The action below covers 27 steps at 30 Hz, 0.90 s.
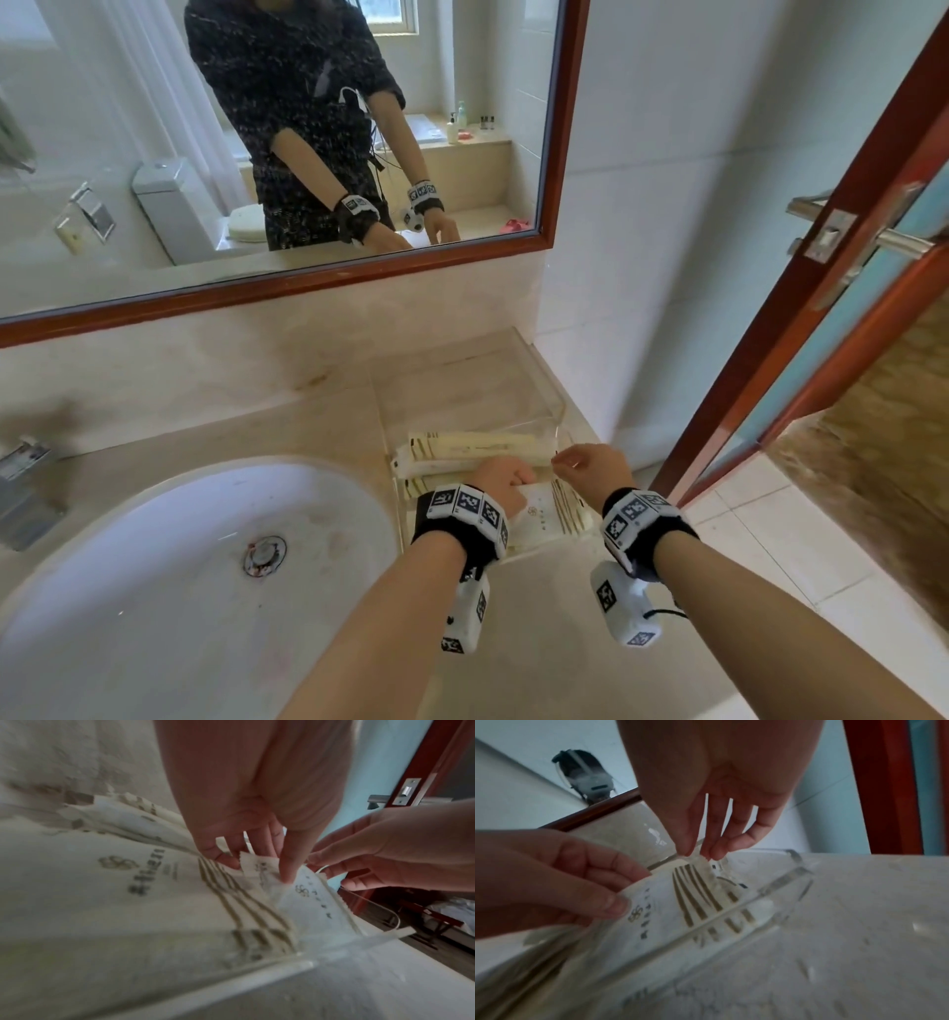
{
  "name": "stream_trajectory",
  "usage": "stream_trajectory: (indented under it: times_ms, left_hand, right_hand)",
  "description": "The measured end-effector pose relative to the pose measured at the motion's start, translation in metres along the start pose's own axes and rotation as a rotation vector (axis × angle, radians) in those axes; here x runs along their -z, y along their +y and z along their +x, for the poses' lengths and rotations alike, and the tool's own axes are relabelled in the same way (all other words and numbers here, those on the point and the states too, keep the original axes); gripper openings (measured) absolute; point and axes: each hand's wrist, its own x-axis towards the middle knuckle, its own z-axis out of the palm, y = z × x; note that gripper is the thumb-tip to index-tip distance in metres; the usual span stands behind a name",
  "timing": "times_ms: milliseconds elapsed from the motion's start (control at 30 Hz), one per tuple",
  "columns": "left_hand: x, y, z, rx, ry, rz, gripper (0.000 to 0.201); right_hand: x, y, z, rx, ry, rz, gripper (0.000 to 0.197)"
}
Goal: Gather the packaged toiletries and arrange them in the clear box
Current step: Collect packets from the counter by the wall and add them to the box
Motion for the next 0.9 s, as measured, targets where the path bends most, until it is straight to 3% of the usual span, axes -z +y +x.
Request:
stream_trajectory:
  times_ms: [167, 300, 433, 567, 733, 900]
  left_hand:
    - [0.005, 0.001, -0.001, -0.028, -0.111, 0.305, 0.036]
    - [0.008, -0.001, -0.001, -0.011, -0.165, 0.344, 0.046]
    - [0.006, -0.002, -0.002, -0.043, -0.110, 0.333, 0.051]
    - [0.010, -0.010, -0.008, -0.091, -0.086, 0.349, 0.055]
    - [0.030, -0.034, -0.020, -0.092, 0.074, 0.295, 0.041]
    - [0.061, -0.068, -0.044, -0.034, 0.193, 0.210, 0.043]
  right_hand:
    - [-0.007, -0.004, -0.005, 0.031, -0.100, -0.110, 0.019]
    - [-0.007, -0.005, -0.006, 0.019, -0.149, -0.148, 0.021]
    - [-0.007, -0.007, -0.006, 0.009, -0.191, -0.225, 0.022]
    - [-0.009, -0.016, -0.004, -0.010, -0.116, -0.212, 0.029]
    - [-0.016, -0.041, -0.002, 0.048, 0.027, -0.134, 0.028]
    - [-0.045, -0.086, -0.001, 0.149, 0.023, -0.046, 0.023]
